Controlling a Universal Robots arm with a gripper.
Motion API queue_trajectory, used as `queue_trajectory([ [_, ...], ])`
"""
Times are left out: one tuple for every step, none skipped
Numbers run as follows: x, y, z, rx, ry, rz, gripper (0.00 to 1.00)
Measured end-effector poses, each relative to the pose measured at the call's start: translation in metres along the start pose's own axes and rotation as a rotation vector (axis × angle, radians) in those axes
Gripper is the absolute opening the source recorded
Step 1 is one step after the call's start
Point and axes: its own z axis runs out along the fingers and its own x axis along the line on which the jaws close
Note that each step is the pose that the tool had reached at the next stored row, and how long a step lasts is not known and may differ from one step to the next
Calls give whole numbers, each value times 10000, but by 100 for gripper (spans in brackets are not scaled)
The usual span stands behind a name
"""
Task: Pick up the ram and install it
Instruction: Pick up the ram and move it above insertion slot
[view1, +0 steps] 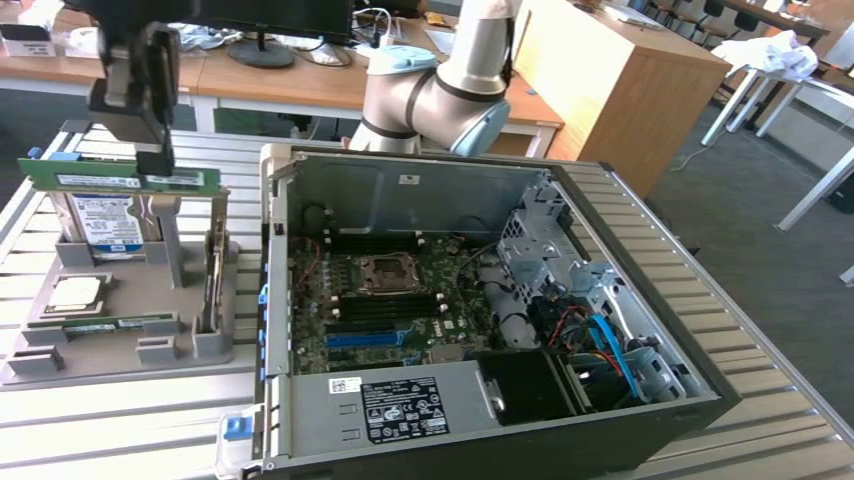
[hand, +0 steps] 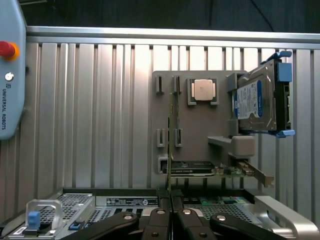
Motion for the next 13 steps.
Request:
queue_trajectory([
  [0,-23,-1,-1,1,0,11],
  [0,-45,-2,0,0,-1,11],
  [0,-65,-3,-1,1,0,11],
  [0,-85,-4,0,0,0,11],
  [0,-104,-5,-1,0,-1,11],
  [0,-125,-5,0,0,0,11],
  [-1,-148,-6,0,1,-1,11],
  [-1,-169,-7,0,0,-1,11],
  [-1,-190,-8,0,0,-1,11],
  [-1,-210,-9,0,0,-1,11],
  [-1,-231,-10,-1,1,0,11],
  [-1,-244,-11,-1,1,0,11],
  [-2,-366,-15,0,0,0,11],
])
